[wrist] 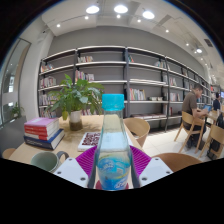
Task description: Pour water
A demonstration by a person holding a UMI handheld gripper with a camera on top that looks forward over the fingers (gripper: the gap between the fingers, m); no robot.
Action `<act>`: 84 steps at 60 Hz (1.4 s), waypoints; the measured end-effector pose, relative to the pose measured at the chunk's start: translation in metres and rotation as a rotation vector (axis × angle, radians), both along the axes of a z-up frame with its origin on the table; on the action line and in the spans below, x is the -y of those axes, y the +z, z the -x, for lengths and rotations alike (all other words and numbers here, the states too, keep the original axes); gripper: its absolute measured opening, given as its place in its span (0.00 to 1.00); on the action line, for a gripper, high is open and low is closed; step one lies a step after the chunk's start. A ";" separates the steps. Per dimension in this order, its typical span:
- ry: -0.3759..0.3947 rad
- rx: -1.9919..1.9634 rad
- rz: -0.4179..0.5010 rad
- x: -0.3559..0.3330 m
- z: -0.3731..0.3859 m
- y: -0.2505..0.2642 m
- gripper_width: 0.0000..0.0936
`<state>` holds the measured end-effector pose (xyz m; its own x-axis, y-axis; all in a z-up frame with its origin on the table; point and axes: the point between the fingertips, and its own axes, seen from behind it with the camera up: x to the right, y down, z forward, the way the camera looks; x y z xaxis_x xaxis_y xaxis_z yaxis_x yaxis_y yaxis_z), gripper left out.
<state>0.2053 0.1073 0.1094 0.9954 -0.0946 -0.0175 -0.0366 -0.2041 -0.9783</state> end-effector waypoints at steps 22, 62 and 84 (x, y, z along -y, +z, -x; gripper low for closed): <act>-0.052 -0.026 0.258 0.094 0.016 -0.049 0.87; 0.059 0.001 0.316 0.213 0.187 0.089 0.90; 0.023 0.009 0.268 0.219 0.191 0.138 0.90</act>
